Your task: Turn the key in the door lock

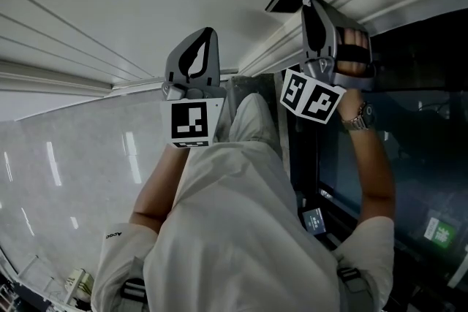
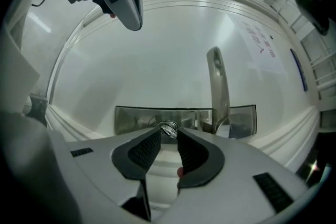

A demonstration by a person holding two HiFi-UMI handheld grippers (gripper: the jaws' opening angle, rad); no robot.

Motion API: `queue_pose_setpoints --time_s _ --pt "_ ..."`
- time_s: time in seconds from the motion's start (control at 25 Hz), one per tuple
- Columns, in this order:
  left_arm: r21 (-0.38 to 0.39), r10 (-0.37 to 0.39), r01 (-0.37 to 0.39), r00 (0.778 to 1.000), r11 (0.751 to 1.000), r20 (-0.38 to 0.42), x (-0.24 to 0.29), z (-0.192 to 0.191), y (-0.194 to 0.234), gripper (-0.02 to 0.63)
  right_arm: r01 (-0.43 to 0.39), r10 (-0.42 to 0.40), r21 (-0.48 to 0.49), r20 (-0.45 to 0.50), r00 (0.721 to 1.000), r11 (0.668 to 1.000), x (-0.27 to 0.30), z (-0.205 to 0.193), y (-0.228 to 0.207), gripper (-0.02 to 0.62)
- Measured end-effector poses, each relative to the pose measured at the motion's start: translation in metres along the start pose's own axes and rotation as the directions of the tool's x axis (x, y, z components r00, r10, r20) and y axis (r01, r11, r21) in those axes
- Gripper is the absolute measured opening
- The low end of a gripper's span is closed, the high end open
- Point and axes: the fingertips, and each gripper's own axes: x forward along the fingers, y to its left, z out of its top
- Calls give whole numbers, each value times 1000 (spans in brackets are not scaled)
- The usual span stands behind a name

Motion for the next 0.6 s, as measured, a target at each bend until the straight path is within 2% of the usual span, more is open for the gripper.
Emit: queue_pose_setpoints --time_s 0.16,0.28,0.44,0.6 --pt "2 -12 12 1000 1000 -7 -2 -3 -4 6 4 -5 -60 -12 1000 998 4 1 2 97" --pt "2 -8 8 1000 1000 -6 -4 -4 -5 6 -7 6 -63 -27 1000 998 14 1 3 95" --pt "2 5 -5 1000 1000 -5 -8 -2 -2 6 5 -4 20 -33 999 1000 19 -1 0 29" --pt "-2 24 -24 1000 1000 -12 -9 -4 7 6 16 -13 92 -29 999 996 22 1 -4 25"
